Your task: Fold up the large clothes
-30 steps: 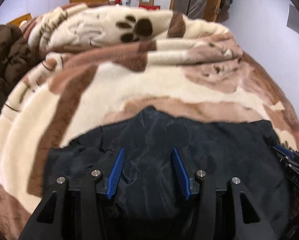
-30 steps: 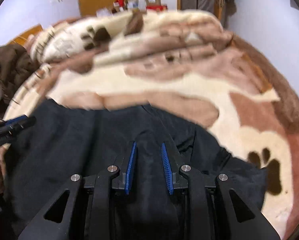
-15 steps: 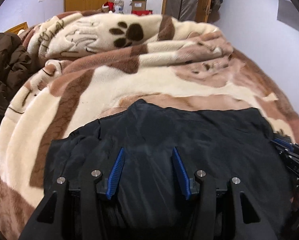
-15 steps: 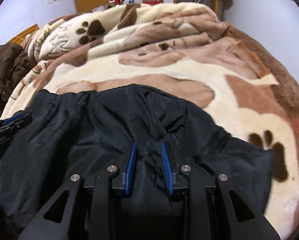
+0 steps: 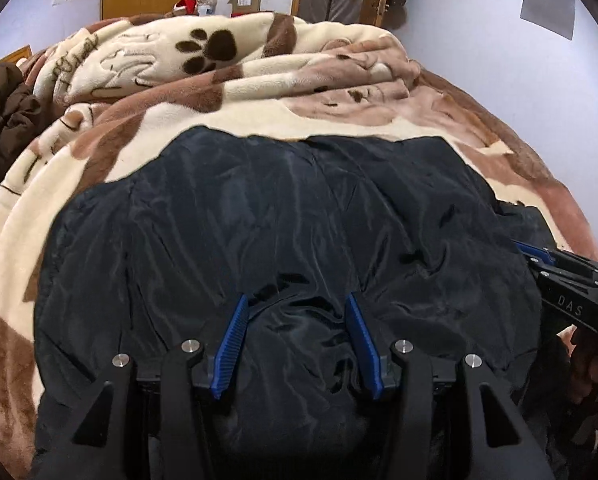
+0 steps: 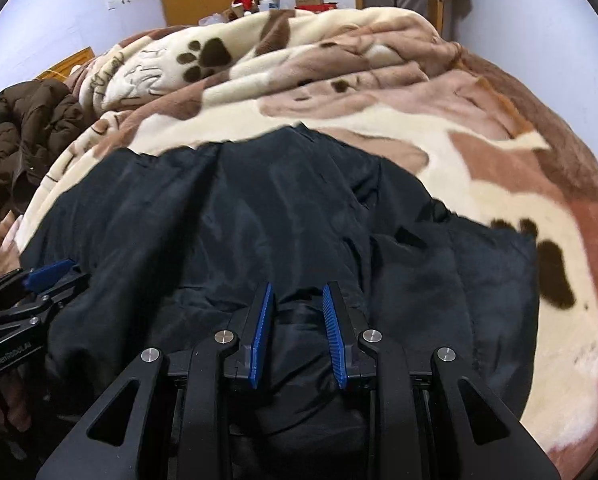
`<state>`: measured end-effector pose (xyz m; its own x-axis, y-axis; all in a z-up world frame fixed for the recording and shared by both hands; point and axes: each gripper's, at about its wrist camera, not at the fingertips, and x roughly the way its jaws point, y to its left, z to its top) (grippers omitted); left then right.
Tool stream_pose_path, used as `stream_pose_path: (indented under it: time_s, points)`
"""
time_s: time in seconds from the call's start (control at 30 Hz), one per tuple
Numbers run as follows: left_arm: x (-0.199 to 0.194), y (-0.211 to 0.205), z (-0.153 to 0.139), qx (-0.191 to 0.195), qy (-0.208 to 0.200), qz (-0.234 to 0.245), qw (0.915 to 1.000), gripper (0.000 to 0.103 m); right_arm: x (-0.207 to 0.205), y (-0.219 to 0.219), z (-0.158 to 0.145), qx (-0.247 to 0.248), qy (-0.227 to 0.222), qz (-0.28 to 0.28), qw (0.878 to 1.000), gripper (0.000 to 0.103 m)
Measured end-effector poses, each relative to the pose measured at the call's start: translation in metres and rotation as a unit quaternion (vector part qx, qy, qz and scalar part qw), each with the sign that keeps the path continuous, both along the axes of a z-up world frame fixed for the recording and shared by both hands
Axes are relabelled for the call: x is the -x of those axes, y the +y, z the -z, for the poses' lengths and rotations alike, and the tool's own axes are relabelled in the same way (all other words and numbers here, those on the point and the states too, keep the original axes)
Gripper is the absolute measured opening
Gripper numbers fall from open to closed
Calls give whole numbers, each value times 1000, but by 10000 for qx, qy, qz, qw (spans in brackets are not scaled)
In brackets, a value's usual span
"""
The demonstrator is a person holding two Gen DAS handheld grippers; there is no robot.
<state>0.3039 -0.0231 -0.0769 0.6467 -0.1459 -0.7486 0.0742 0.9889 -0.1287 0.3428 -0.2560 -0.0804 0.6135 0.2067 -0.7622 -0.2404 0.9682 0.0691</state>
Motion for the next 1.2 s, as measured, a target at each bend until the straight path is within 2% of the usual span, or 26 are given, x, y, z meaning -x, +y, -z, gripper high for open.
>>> stream_pose_path:
  time_s: [0.13, 0.27, 0.4, 0.47, 0.53, 0.6, 0.7, 0.8, 1.03, 1.2]
  points:
    - [-3, -3, 6, -79, 51, 25, 10000, 53, 0, 3, 7, 97, -3, 33, 9999, 26]
    - [-3, -1, 7, 2, 106, 6, 9999, 53, 0, 2, 9, 90, 37, 74, 9999, 26]
    - [11, 6, -12, 247, 161, -62, 9995, 53, 12, -1, -15, 1, 50, 200, 9998, 26]
    - [29, 9, -23, 461, 44, -1, 9989, 53, 28, -3, -27, -82, -64, 174, 9998, 26]
    - [47, 6, -27, 507, -47, 140, 9986, 53, 44, -4, -34, -219, -143, 136, 9996, 26]
    - [57, -4, -18, 462, 64, 313, 9984, 53, 57, -4, -27, -266, -48, 104, 9996, 26]
    - [52, -17, 9, 290, 480, 358, 9978, 53, 59, -2, -5, -204, 311, 173, 9992, 26]
    - [45, -24, 18, 24, 532, 382, 9978, 53, 69, -6, -3, -245, 397, 229, 9986, 26]
    - [38, -30, 15, -179, 687, 343, 9969, 53, 113, -24, -21, -317, 398, 369, 9980, 26]
    - [72, -22, -13, -49, 532, 184, 9984, 53, 160, -39, -45, -437, 237, 397, 9980, 28]
